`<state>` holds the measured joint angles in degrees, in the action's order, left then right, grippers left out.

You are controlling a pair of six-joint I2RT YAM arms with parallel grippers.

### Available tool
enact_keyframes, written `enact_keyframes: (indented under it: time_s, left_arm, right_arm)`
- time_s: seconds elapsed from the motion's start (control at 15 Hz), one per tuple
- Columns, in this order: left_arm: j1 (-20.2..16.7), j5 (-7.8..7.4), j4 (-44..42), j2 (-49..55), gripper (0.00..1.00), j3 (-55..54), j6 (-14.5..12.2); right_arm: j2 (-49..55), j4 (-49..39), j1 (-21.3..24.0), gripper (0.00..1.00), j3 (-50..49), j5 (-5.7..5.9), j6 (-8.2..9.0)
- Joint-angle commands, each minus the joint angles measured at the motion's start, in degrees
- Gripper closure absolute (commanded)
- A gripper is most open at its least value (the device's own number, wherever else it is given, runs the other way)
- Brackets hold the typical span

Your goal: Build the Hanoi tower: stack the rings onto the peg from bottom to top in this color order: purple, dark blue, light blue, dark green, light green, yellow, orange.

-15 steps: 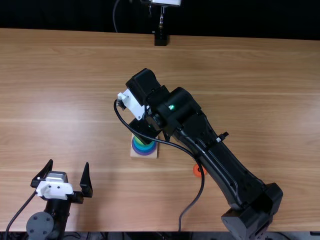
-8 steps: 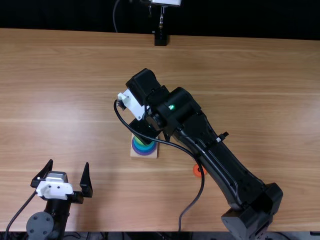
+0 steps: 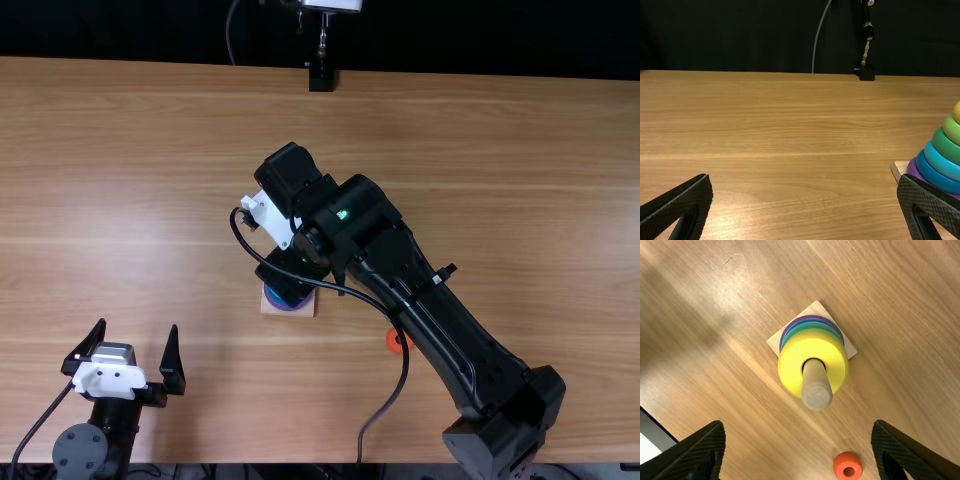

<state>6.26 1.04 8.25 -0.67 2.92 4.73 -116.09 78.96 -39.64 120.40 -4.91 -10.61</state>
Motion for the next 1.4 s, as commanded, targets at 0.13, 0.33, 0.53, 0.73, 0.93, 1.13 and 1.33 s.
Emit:
enact_keyframes:
  time_s: [0.13,0.33,0.53,0.73,0.93,1.13,1.33]
  left_arm:
    - [-0.55,-0.51,0.71,0.67,0.0,-2.57,-0.2]
    - [-0.55,-0.51,0.71,0.67,0.0,-2.57,-0.2]
    - [-0.55,-0.51,0.71,0.67,0.0,-2.57,-0.2]
    - [-0.55,-0.51,0.71,0.67,0.0,-2.57,-0.2]
    - [-0.55,-0.51,0.82,0.67,0.0,-2.57,-0.2]
    - [-0.55,-0.51,0.82,0.67,0.0,-2.57,-0.2]
    - [-0.55,-0.51,0.71,0.67,0.0,-2.57,-0.2]
  right_arm:
    - [-0.89,-1.69,0.09,0.0,4.76,-0.05,0.17]
    - [-0.71,-2.54,4.31,0.0,7.13,-0.05,5.87]
    - [-0.1,-13.61,7.38,0.0,2.12,0.27,8.61]
    - [10.18,-30.91,9.58,0.0,-16.34,9.65,7.97]
    - [18.18,-45.36,12.74,0.0,-35.06,11.55,7.76]
    - [21.7,-45.88,18.28,0.0,-46.48,11.02,7.87]
    - [26.09,-45.15,21.09,0.0,-55.89,7.23,7.97]
